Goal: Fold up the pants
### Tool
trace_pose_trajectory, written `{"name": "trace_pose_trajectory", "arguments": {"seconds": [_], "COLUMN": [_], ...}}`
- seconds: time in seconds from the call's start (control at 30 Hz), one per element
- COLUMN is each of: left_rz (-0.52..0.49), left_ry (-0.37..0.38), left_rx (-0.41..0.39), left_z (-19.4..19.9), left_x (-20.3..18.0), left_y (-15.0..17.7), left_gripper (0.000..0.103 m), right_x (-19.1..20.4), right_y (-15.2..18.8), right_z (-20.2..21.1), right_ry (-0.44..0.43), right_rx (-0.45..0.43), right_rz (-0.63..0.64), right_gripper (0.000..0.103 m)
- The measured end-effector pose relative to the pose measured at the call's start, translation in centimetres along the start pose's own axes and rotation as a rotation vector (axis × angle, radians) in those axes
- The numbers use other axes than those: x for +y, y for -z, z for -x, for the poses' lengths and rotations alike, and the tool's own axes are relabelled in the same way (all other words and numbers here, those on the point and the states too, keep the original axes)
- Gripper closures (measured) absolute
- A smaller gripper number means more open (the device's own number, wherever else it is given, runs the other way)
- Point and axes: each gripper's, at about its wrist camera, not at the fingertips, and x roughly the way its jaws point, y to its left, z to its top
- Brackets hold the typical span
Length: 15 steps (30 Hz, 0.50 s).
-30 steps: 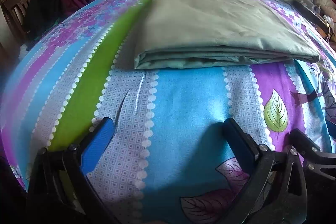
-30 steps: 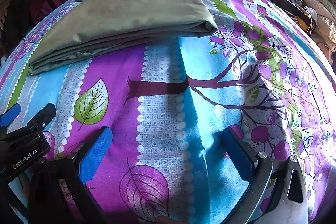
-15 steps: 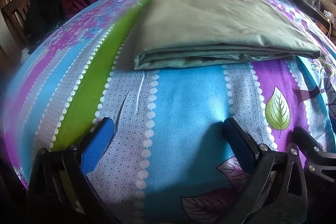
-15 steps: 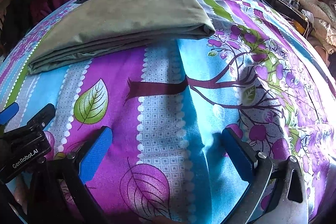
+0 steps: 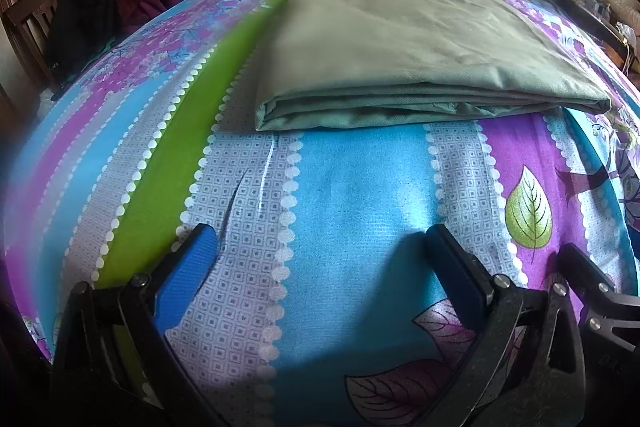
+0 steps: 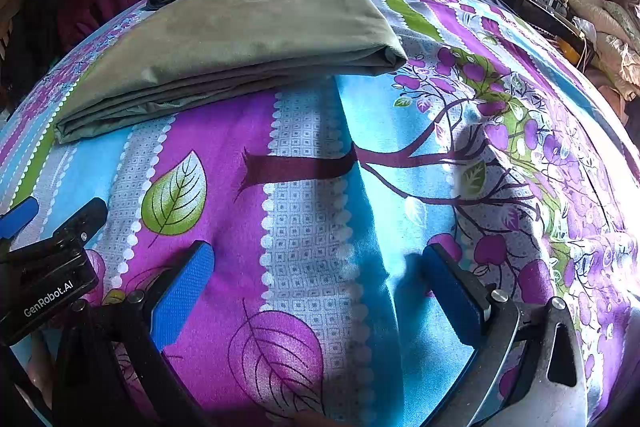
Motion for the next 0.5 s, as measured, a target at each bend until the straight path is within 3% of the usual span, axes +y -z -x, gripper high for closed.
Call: {"name": "trace_pose_trajectory", "arguments": {"seconds": [0.5], "left_rz": [0.002], "left_ry": [0.004], "left_rx": [0.003], "left_z": [-0.13], "left_x": [0.02], "left_y": [-0.05], "left_gripper": [0.0], "right_x": [-0.04], "right_y": [-0.02], "right_z": [-0.06], "right_ry": [-0.002], "right_rx": [0.0], "right_rz": [0.0], "right_gripper": [0.0]}}
